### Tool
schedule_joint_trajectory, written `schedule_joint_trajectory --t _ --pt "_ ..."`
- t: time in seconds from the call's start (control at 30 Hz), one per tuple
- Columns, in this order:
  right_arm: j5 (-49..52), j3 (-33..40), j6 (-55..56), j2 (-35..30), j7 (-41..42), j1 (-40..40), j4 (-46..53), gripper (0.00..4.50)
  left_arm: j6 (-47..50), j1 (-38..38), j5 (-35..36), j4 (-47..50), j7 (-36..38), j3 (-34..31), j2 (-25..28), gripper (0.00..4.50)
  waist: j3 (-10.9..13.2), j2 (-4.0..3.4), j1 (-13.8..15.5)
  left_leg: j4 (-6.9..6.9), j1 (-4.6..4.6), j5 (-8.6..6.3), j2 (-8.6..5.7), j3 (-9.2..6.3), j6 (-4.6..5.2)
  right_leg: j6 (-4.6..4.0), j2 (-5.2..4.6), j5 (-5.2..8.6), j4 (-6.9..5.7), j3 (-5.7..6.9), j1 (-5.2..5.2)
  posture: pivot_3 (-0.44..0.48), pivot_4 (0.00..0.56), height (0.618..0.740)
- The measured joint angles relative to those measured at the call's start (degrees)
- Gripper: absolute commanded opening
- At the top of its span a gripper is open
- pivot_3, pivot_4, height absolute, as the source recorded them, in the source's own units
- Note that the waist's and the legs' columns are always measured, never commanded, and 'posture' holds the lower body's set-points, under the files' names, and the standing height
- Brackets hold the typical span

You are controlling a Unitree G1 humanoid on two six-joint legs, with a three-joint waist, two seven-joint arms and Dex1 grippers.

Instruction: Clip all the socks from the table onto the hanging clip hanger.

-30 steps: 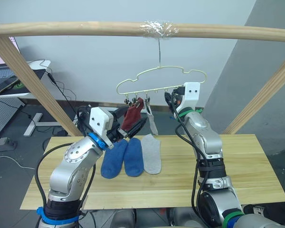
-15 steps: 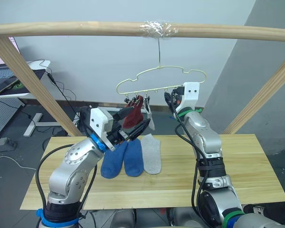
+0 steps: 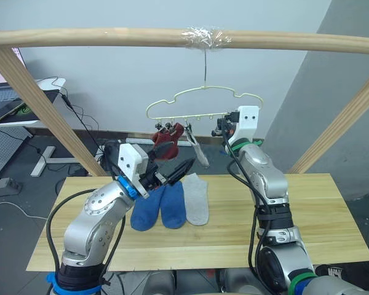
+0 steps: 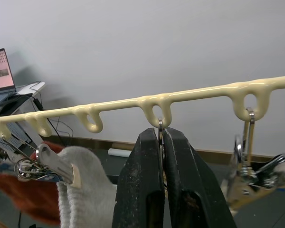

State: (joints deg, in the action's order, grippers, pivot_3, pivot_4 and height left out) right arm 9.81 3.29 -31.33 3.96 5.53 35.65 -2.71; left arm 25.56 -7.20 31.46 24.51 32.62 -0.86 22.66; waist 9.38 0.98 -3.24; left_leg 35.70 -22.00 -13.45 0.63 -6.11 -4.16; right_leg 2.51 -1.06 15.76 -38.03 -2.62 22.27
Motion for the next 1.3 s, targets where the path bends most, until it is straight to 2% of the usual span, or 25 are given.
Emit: schedule_joint_trajectory --t 0.17,0.33,0.5,0.6,0.83,0.97,1.13,1.3 --pt "2.61 -0.02 -7.14 -4.04 2.41 -0.02 3.92 0.01 -0.77 0.98 -9.58 -9.01 -2.16 8.06 -0.69 4.50 0.03 -0.04 -0.02 0.00 0.00 0.00 -0.02 0.01 0.00 0.01 0.00 0.01 0.02 0.00 0.00 -0.072 0.141 0.740" --pt "4.00 -0.04 -11.82 -6.59 3.42 -0.88 8.08 0.01 -8.26 -4.48 -22.06 -31.28 -4.66 16.64 -6.18 4.50 0.14 -0.24 -0.08 0.02 -0.02 0.00 -0.03 0.01 0.01 0.13 0.01 0.08 0.04 0.01 0.01 -0.111 0.157 0.740" --pt "4.97 -0.05 -14.80 -6.16 2.11 -2.23 11.75 0.01 -16.60 -14.40 -29.33 -51.97 -6.67 18.77 -11.76 4.50 0.18 -0.28 -0.61 0.01 -0.04 0.00 -0.03 0.00 0.02 0.25 0.01 0.14 0.04 0.01 0.00 -0.147 0.171 0.740" --pt "5.22 -0.12 -15.86 -5.78 1.68 -2.79 13.48 0.01 -18.42 -16.23 -32.47 -59.85 -7.65 19.23 -12.76 4.50 0.19 -0.29 -1.55 0.01 -0.07 -0.02 -0.05 0.01 0.04 0.31 -0.01 0.18 0.05 -0.01 0.00 -0.159 0.175 0.740" --pt "5.70 0.25 -17.75 -6.01 0.56 -3.07 15.21 0.00 -22.23 -17.06 -35.49 -64.66 -5.69 19.61 -13.99 2.49 0.21 -0.31 -1.80 0.02 -0.05 -0.04 -0.05 -0.02 0.07 0.35 -0.02 0.20 0.03 0.03 -0.03 -0.162 0.179 0.740" --pt "6.18 0.56 -17.92 -6.18 0.54 -3.03 15.22 0.00 -26.08 -16.71 -38.66 -64.83 -4.38 21.44 -13.35 1.32 0.21 -0.32 -1.80 0.02 -0.04 -0.04 -0.05 -0.02 0.07 0.36 -0.02 0.20 0.04 0.03 -0.03 -0.153 0.180 0.740" --pt "7.37 1.60 -18.65 -6.93 0.72 -2.29 14.75 0.00 -29.80 -14.33 -39.10 -63.75 -4.21 21.34 -13.41 0.02 0.25 -0.34 -1.79 0.00 -0.06 -0.04 -0.04 -0.04 0.07 0.36 -0.02 0.21 0.05 0.03 -0.03 -0.146 0.177 0.740" --pt "11.89 6.06 -24.58 -7.09 0.64 0.06 14.22 0.00 -32.64 -10.65 -37.00 -56.95 -1.72 20.12 -13.89 0.02 0.34 -0.39 -1.68 0.01 -0.09 -0.04 -0.03 -0.05 0.07 0.35 -0.03 0.20 0.05 0.03 -0.02 -0.145 0.172 0.740"
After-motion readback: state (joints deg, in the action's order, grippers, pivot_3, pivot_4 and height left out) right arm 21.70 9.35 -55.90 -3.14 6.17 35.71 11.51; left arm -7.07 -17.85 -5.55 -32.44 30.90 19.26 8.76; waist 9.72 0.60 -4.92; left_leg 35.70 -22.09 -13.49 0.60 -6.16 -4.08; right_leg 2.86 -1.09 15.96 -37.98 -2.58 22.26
